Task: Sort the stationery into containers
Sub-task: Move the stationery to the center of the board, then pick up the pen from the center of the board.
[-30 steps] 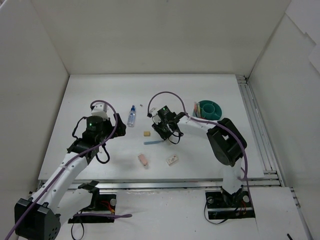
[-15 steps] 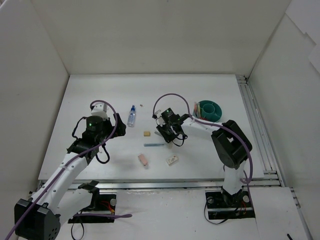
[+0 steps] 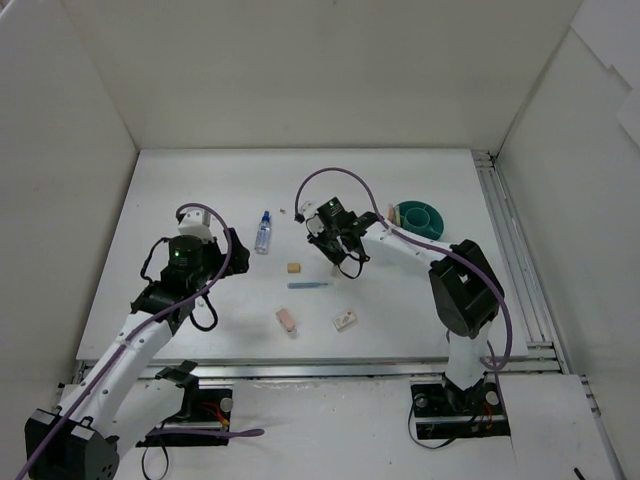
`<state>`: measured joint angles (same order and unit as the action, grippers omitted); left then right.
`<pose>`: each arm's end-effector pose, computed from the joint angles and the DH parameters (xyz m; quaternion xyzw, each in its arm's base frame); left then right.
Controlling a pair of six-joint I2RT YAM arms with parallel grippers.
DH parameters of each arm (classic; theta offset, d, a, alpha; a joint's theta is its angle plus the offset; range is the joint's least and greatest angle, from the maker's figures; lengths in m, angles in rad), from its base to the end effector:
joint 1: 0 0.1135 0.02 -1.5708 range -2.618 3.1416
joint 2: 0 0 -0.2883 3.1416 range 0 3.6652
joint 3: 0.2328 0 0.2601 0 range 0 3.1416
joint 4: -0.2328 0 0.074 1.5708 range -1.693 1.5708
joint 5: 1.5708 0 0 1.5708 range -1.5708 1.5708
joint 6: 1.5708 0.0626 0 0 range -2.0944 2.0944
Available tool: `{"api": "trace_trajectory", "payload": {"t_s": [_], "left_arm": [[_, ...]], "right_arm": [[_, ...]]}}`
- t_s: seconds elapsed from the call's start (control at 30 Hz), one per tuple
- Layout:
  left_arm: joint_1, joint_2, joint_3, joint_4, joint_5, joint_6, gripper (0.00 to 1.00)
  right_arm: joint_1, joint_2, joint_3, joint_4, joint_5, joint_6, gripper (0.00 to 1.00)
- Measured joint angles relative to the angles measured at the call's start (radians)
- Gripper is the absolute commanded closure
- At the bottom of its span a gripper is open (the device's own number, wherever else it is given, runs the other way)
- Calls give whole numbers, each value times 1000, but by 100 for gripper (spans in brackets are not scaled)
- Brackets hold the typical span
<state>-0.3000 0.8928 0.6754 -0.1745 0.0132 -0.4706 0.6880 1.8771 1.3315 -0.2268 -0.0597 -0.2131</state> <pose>0.2152 -0.0674 0.2899 -0.0672 0.8285 -0.2140 0.5131 0.3469 0.2900 0.2131 -0.4115 0.8240 0.1181 0.3711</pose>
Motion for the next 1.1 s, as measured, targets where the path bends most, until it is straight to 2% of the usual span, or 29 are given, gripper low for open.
{"api": "trace_trajectory", "payload": {"t_s": [0.3, 0.5, 0.6, 0.8, 0.97, 1.0, 1.07, 1.1], "left_arm": [[0, -20, 0, 0, -21, 13, 0], [0, -20, -1, -1, -22, 15, 0], [0, -20, -1, 0, -21, 16, 0], [0, -20, -1, 0, -21, 18, 0], [0, -20, -1, 0, -10, 19, 0], [0, -20, -1, 0, -7, 20, 0], [0, -20, -1, 0, -2, 23, 0], [0, -20, -1, -1, -1, 24, 0]], "right_arm": [[13, -57, -2, -9, 28, -186, 84], [64, -63, -50, -11, 49, -239, 80], [106, -19, -54, -16, 106, -262, 87], [137, 1, -54, -17, 167, -295, 88], [124, -22, -54, -17, 186, -335, 74], [117, -26, -54, -16, 177, -336, 63], [97, -32, -54, -17, 137, -326, 58], [85, -34, -55, -15, 110, -319, 52]]}}
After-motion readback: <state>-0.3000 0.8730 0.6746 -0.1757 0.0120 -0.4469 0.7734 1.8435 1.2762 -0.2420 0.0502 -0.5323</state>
